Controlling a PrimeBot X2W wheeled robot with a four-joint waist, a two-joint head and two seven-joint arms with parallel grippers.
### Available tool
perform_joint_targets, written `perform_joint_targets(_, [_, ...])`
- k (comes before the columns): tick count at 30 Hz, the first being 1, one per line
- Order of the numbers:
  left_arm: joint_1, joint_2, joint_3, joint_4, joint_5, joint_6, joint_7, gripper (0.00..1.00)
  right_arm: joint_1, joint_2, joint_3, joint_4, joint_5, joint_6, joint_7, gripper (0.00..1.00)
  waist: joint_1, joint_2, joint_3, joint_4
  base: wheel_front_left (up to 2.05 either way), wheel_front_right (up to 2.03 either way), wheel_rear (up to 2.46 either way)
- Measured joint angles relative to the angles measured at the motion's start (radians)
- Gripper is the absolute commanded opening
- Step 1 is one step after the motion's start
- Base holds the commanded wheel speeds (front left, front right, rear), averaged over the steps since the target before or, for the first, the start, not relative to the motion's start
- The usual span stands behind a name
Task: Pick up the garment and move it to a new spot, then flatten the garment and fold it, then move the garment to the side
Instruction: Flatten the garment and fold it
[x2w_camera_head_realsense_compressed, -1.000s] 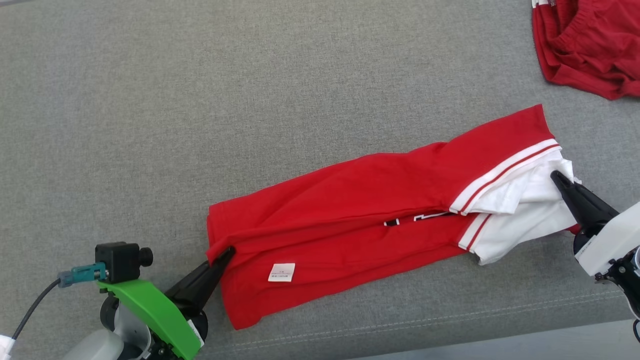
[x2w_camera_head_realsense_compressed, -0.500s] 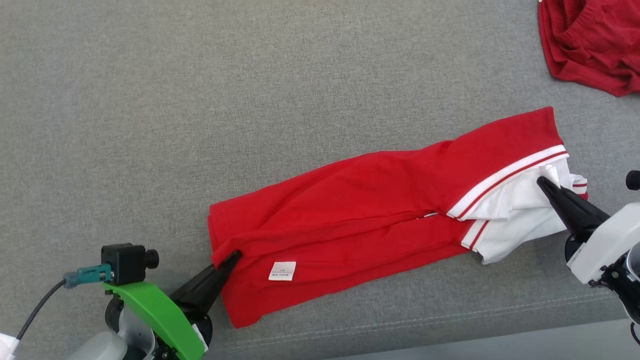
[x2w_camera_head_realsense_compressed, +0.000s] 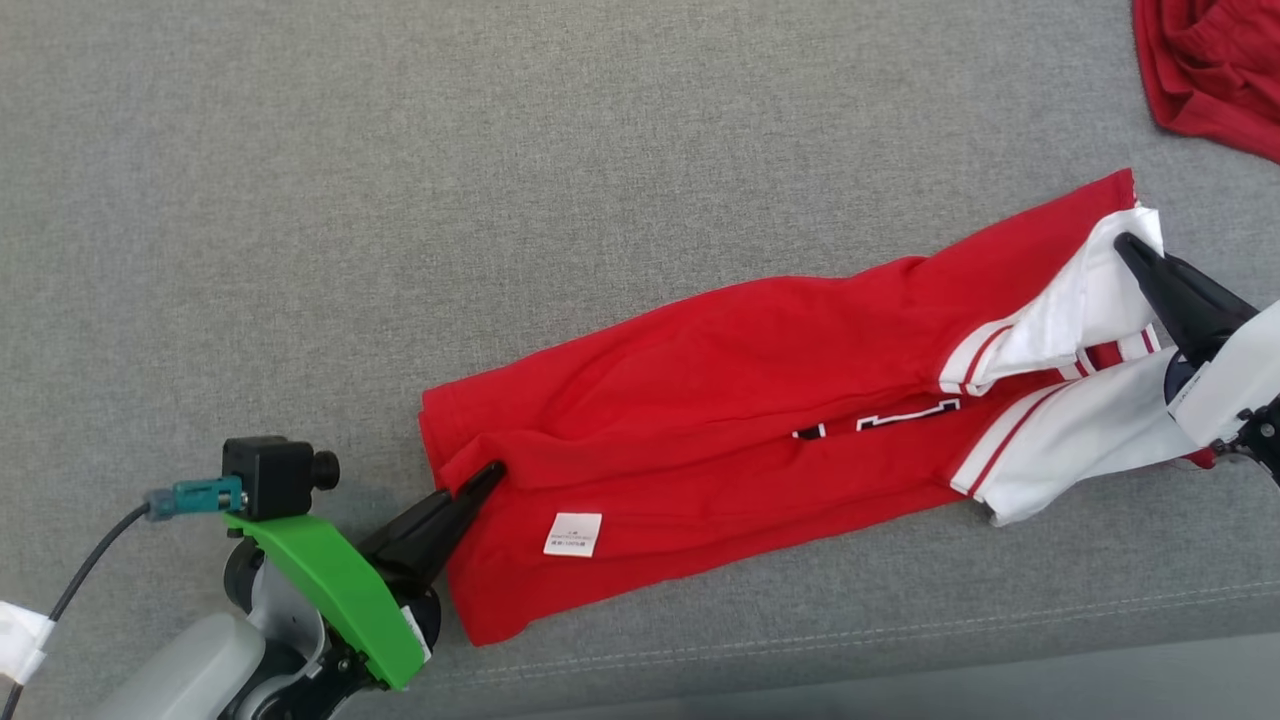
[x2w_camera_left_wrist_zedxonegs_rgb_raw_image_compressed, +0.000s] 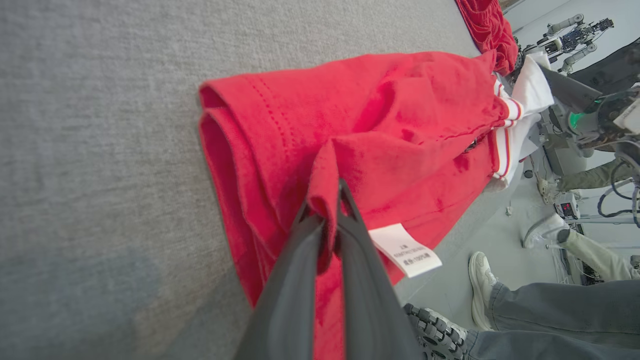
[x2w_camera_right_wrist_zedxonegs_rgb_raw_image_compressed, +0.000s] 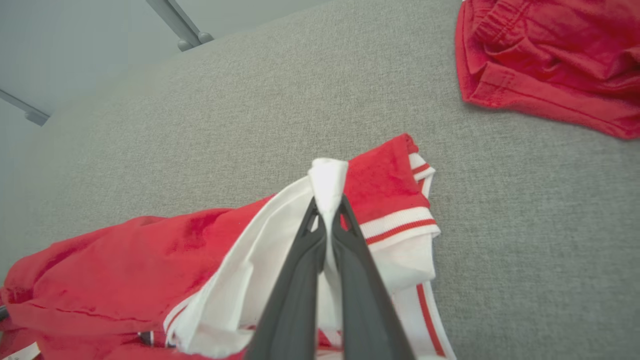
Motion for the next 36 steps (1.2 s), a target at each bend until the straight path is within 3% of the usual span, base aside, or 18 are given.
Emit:
perform_joint_targets(12, [-0.021, -0.02, -0.029, 0.027, 0.0, 0.0, 0.018, 0.0, -0.052, 0.034, 0.039, 0.105, -0.028, 0.0, 0.069, 0.0, 0.0, 0.0, 0.027, 0.027, 0.0, 0.0, 0.0])
perform_joint_targets(13, [-0.021, -0.021, -0.029, 0.028, 0.0, 0.0, 0.02, 0.01, -0.054, 0.036, 0.042, 0.109, -0.032, 0.0, 0.07, 0.07, 0.0, 0.0, 0.027, 0.029, 0.0, 0.0, 0.0])
perform_joint_targets(14, [-0.021, -0.021, -0.03, 0.03, 0.0, 0.0, 0.02, 0.08, -0.057, 0.039, 0.045, 0.115, -0.036, 0.0, 0.074, 0.66, 0.0, 0.0, 0.026, 0.03, 0.0, 0.0, 0.0])
perform_joint_targets(15, [-0.021, -0.021, -0.03, 0.031, 0.0, 0.0, 0.02, 0.11, -0.06, 0.042, 0.047, 0.12, -0.04, 0.0, 0.078, 1.0, 0.0, 0.0, 0.026, 0.03, 0.0, 0.0, 0.0])
perform_joint_targets(19, [-0.022, -0.021, -0.035, 0.041, 0.0, 0.0, 0.021, 0.23, -0.075, 0.059, 0.056, 0.153, -0.049, 0.0, 0.082, 1.0, 0.0, 0.0, 0.016, 0.031, 0.0, 0.0, 0.0])
perform_joint_targets(21, [-0.022, -0.021, -0.04, 0.043, 0.0, 0.0, 0.021, 0.42, -0.077, 0.067, 0.063, 0.163, -0.058, 0.0, 0.082, 1.0, 0.0, 0.0, 0.006, 0.03, 0.0, 0.0, 0.0])
perform_joint_targets(22, [-0.022, -0.021, -0.043, 0.046, 0.0, 0.0, 0.021, 0.42, -0.078, 0.069, 0.067, 0.167, -0.062, 0.0, 0.086, 1.0, 0.0, 0.0, 0.001, 0.029, 0.0, 0.0, 0.0])
perform_joint_targets(23, [-0.021, -0.021, -0.047, 0.048, -0.001, 0.0, 0.025, 0.49, -0.078, 0.071, 0.07, 0.17, -0.064, 0.0, 0.086, 1.0, 0.0, 0.0, -0.005, 0.027, 0.0, 0.0, 0.0])
perform_joint_targets(25, [-0.019, -0.021, -0.053, 0.053, -0.002, 0.0, 0.026, 0.96, -0.079, 0.076, 0.07, 0.175, -0.065, 0.0, 0.086, 1.0, 0.0, 0.0, -0.018, 0.023, 0.0, 0.0, 0.0])
perform_joint_targets(26, [-0.019, -0.02, -0.054, 0.056, -0.003, 0.0, 0.025, 1.0, -0.08, 0.079, 0.069, 0.176, -0.065, 0.0, 0.085, 1.0, 0.0, 0.0, -0.025, 0.021, 0.0, 0.0, 0.0])
perform_joint_targets(36, [0.04, -0.002, -0.028, 0.094, -0.011, 0.001, -0.011, 1.0, -0.08, 0.079, 0.014, 0.194, -0.069, 0.0, 0.049, 1.0, 0.0, 0.0, -0.107, -0.017, 0.0, 0.0, 0.0])
